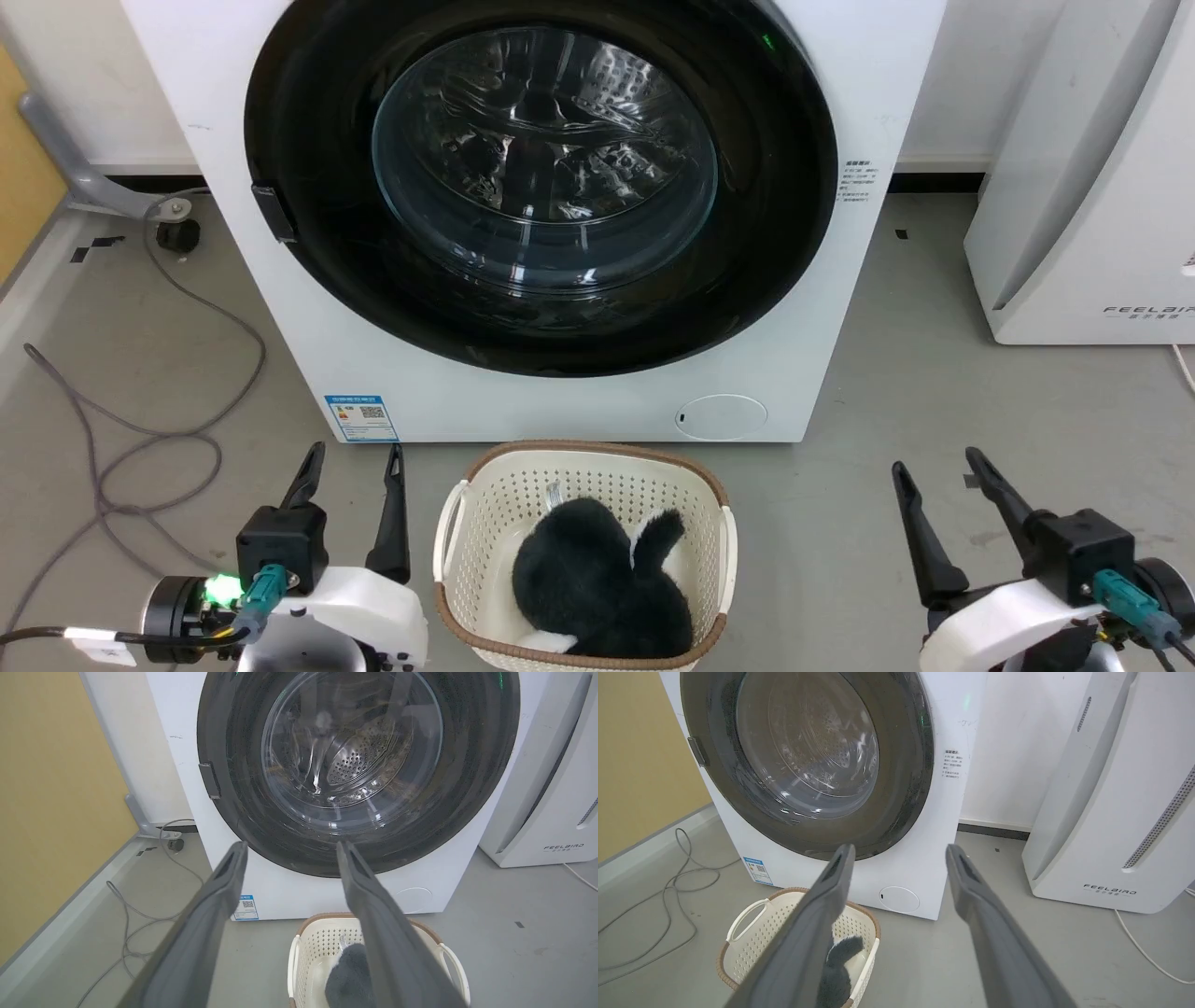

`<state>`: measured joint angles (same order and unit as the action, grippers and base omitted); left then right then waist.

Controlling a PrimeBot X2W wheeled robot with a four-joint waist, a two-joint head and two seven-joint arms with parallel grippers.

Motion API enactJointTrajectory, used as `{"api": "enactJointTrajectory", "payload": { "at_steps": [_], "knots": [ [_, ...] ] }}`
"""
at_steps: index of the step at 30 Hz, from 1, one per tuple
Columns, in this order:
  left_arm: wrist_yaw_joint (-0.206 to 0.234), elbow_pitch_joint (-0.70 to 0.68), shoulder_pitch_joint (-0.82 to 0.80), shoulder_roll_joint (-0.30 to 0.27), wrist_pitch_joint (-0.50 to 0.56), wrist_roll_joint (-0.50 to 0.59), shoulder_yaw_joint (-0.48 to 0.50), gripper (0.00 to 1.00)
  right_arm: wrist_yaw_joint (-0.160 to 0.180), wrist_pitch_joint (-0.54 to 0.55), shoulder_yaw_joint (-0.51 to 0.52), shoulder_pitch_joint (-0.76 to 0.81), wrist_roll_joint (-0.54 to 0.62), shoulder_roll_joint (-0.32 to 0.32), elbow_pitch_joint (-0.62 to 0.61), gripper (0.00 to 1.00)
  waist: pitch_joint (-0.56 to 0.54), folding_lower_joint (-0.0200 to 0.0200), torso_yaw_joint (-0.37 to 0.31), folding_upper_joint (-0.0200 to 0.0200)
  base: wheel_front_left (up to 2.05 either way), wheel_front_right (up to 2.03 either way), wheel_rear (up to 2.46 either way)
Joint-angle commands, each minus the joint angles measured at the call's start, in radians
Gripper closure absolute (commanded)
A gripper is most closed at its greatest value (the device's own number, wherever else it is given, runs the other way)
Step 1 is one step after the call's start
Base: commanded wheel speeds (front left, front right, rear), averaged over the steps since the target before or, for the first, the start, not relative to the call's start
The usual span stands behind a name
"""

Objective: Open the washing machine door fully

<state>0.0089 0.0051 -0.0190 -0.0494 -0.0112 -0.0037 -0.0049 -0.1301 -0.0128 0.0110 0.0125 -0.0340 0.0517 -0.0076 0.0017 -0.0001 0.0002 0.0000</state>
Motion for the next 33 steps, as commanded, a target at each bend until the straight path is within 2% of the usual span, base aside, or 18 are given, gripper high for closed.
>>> {"api": "enactJointTrajectory", "payload": {
  "at_steps": [1, 8, 9, 10, 14, 25, 33],
  "knots": [
    [0.007, 0.000, -0.001, 0.000, -0.011, -0.008, -0.003, 0.00, 0.000, -0.011, 0.007, -0.003, -0.015, 0.000, -0.007, 0.00, 0.000, 0.0001, 0.000, 0.0000, 0.00, 0.00, 0.00],
    [0.019, -0.001, 0.000, 0.000, -0.026, -0.013, -0.009, 0.00, 0.000, -0.025, 0.019, -0.003, -0.039, 0.000, -0.012, 0.00, 0.000, 0.0001, 0.000, 0.0000, 0.00, 0.00, 0.00],
    [0.021, -0.001, 0.001, 0.000, -0.028, -0.014, -0.010, 0.00, 0.000, -0.027, 0.021, -0.003, -0.040, 0.000, -0.014, 0.54, 0.000, 0.0001, 0.000, 0.0000, 0.00, 0.00, 0.00],
    [0.027, -0.001, 0.002, 0.000, -0.036, -0.017, -0.014, 0.00, 0.000, -0.036, 0.023, -0.003, -0.058, 0.000, -0.019, 1.00, 0.000, 0.0001, 0.000, 0.0000, 0.00, 0.00, 0.00],
    [0.034, -0.001, 0.002, 0.000, -0.045, -0.021, -0.018, 0.00, 0.000, -0.044, 0.030, -0.004, -0.099, 0.000, -0.023, 1.00, 0.001, 0.0001, 0.000, 0.0000, 0.00, 0.00, 0.00],
    [0.049, 0.000, 0.003, 0.000, -0.066, -0.031, -0.028, 0.00, 0.000, -0.065, 0.026, -0.001, -0.331, 0.000, -0.008, 1.00, 0.001, 0.0001, 0.000, 0.0000, 0.00, 0.00, 0.00],
    [0.058, 0.000, 0.003, 0.000, -0.082, -0.039, -0.034, 0.00, 0.000, -0.082, 0.004, 0.003, -0.575, -0.001, 0.002, 1.00, 0.000, 0.0001, 0.002, 0.0000, 0.00, 0.00, 0.00]
  ]
}}
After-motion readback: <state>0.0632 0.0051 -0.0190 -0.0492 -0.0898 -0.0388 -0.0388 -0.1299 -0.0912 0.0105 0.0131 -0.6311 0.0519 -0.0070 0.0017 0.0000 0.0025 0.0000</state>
